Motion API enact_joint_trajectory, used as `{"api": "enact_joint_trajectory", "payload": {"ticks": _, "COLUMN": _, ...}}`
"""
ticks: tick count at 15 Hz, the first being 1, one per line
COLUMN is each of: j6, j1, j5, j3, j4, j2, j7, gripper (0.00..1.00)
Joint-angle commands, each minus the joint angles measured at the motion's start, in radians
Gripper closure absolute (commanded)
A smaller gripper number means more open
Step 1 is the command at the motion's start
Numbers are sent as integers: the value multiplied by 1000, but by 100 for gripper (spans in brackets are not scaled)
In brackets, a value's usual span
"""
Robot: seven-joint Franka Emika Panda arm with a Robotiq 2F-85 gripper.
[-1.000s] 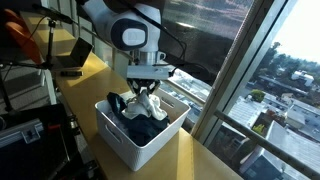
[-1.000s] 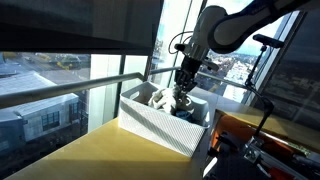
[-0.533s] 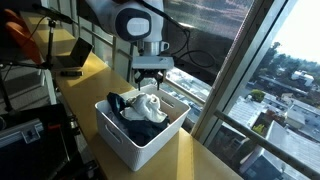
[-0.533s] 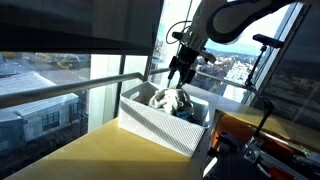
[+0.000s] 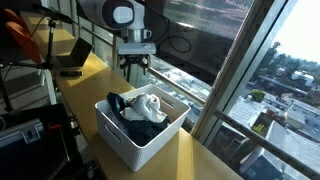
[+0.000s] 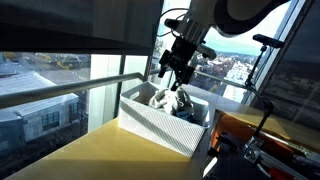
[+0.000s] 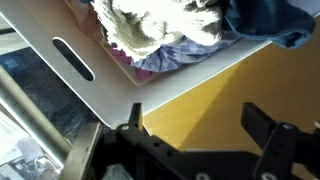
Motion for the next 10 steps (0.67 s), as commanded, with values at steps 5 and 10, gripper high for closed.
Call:
{"api": "enact_joint_trajectory", "payload": {"ticks": 5, "j6": 104, "j1": 87, "j5": 51, "j3": 93, "j4": -145, "j2": -5, "j7": 118, "gripper": 0}}
{"api": "enact_joint_trajectory", "payload": {"ticks": 10, "j6": 89, "j1": 86, "j5": 22, "j3": 94, "j4": -128, "j2": 19, "j7": 123, "gripper": 0}}
